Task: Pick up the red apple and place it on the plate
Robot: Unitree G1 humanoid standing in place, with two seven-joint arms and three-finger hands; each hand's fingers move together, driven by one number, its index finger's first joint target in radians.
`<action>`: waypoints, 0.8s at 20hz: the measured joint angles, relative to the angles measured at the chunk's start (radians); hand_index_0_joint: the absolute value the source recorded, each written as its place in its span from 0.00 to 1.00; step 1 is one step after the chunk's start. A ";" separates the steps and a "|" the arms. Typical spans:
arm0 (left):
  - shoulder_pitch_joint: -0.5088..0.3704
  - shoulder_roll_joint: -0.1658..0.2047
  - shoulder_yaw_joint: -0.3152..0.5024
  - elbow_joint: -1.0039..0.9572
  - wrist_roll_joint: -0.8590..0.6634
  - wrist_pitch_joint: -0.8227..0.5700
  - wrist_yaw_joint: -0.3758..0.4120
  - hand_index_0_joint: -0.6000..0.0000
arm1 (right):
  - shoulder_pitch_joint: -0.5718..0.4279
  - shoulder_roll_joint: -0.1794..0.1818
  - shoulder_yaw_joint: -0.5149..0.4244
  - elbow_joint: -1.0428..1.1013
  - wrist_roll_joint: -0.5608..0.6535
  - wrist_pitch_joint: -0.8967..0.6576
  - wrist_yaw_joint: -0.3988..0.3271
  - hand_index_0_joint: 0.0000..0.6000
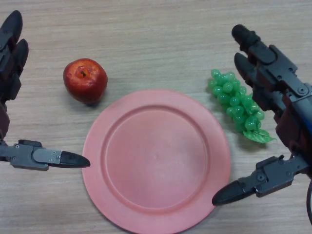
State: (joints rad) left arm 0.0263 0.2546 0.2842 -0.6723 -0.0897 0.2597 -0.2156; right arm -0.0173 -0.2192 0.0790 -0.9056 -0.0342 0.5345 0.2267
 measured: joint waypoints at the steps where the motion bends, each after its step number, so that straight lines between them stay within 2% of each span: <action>1: -0.007 0.000 0.000 0.000 0.000 0.000 0.000 1.00 | -0.001 0.000 0.000 0.000 0.000 0.000 -0.005 0.00; 11: -0.004 -0.002 -0.045 0.015 0.006 -0.001 0.001 1.00 | -0.007 -0.001 -0.031 -0.001 0.001 0.000 -0.011 0.00; 13: -0.032 0.003 -0.042 0.056 0.003 -0.011 0.001 1.00 | -0.006 -0.001 -0.032 -0.001 0.001 0.000 -0.011 0.00; 16: -0.140 0.059 -0.045 0.201 -0.009 -0.011 0.020 1.00 | 0.002 -0.001 -0.036 0.001 0.002 -0.003 -0.018 0.00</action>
State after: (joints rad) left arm -0.1139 0.3132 0.2390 -0.4715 -0.0982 0.2489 -0.1954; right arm -0.0157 -0.2198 0.0427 -0.9048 -0.0320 0.5319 0.2086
